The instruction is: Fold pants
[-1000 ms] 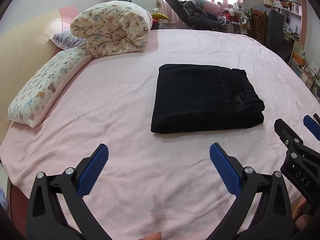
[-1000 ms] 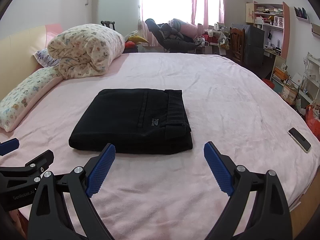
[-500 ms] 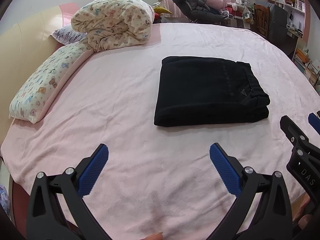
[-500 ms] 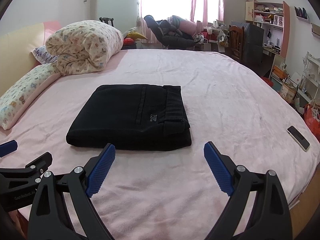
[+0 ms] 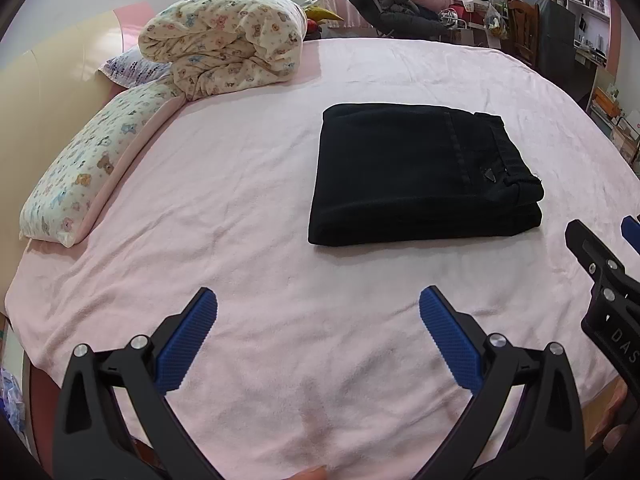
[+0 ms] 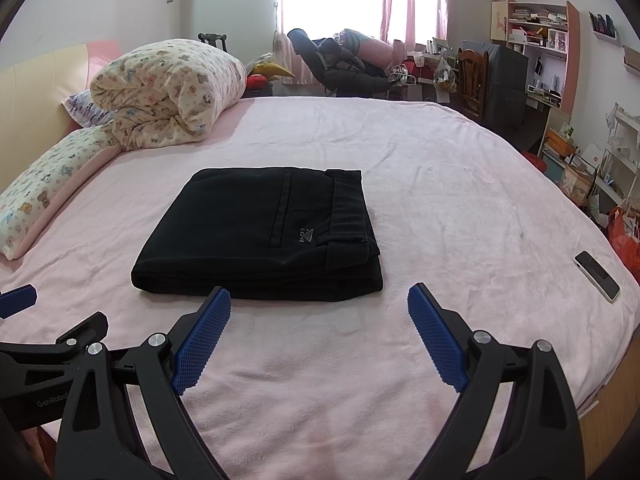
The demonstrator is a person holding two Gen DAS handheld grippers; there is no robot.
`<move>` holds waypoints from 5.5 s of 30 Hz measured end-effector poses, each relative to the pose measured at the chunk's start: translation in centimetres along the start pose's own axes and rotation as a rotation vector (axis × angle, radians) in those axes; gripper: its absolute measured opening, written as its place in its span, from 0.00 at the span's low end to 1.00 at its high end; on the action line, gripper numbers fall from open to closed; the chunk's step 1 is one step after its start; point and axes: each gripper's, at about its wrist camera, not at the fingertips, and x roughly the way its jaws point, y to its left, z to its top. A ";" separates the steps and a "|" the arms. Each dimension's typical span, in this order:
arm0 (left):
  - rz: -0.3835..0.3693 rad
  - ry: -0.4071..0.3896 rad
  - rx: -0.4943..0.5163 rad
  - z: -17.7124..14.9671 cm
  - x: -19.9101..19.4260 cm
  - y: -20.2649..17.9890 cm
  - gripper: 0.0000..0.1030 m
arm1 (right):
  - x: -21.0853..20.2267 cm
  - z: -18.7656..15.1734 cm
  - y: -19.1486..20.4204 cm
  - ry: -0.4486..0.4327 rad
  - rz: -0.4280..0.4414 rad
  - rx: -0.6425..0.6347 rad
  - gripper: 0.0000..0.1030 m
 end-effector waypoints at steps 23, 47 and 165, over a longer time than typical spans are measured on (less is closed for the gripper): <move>0.010 0.022 0.000 -0.2 0.6 0.3 0.98 | 0.2 -0.3 -0.4 0.008 0.006 -0.003 0.90; 0.003 0.034 -0.007 -0.3 0.8 0.3 0.98 | 0.4 -0.1 -0.4 0.011 0.006 -0.002 0.90; 0.107 0.059 -0.180 0.4 17.6 19.7 0.98 | 16.0 -2.4 -27.1 0.276 -0.227 0.285 0.99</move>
